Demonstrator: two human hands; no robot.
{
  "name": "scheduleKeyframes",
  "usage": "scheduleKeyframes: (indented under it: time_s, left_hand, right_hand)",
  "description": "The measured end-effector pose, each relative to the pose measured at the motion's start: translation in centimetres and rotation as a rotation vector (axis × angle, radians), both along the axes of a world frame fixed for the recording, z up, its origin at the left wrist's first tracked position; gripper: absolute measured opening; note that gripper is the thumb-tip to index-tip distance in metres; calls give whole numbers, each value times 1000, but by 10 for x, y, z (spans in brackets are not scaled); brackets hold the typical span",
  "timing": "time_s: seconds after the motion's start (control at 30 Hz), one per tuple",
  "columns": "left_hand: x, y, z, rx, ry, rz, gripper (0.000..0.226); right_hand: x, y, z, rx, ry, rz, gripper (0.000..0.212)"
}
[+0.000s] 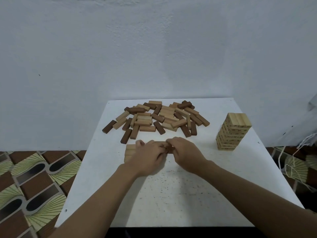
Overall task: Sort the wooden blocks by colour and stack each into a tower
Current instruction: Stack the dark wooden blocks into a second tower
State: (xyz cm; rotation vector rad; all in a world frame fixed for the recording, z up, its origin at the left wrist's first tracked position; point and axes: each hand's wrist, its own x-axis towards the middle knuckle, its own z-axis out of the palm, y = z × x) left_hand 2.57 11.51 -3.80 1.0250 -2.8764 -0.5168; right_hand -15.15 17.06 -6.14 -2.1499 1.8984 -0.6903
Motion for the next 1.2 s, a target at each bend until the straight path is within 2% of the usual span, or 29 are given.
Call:
scheduleKeyframes:
  time_s: [0.1, 0.23, 0.33, 0.43, 0.53, 0.57, 0.63, 0.73, 0.8, 0.9, 1.0, 1.2]
  left_hand:
    - [-3, 13, -9, -16, -23, -26, 52]
    - [-5, 18, -11, 52, 35, -11, 35]
    - [-2, 22, -10, 81, 35, -34, 32]
    - [4, 12, -10, 210, 173, 16, 31]
    - [11, -19, -11, 125, 352, 186, 37]
    - [13, -33, -12, 75, 336, 255, 36]
    - [14, -59, -11, 16, 191, 315, 38]
    - [10, -79, -13, 14, -29, 247, 41]
    - [8, -81, -17, -5, -101, 247, 42]
    - [5, -73, -18, -59, -101, 273, 37]
    - [0, -56, -10, -87, -96, 266, 42]
    - [-9, -20, 1, -37, -73, 157, 47]
  right_hand:
    - [-12, 21, -1, -13, 57, -7, 34]
    - [-26, 40, 0, -8, 67, -18, 33]
    - [-32, 51, 2, 19, 88, 0, 36]
    - [-34, 60, 0, 41, 146, 42, 45]
    - [-35, 62, -1, 44, 182, 68, 48]
    - [-35, 62, -2, 36, 196, 80, 47]
    - [-36, 62, -3, 28, 235, 98, 47]
    - [-37, 62, -3, 44, 277, 111, 49]
    - [-38, 63, -3, 47, 281, 118, 51]
    - [-41, 64, -3, 51, 278, 138, 54]
    - [-42, 63, -5, 45, 299, 133, 54]
    - [-41, 63, -8, 32, 275, 120, 53]
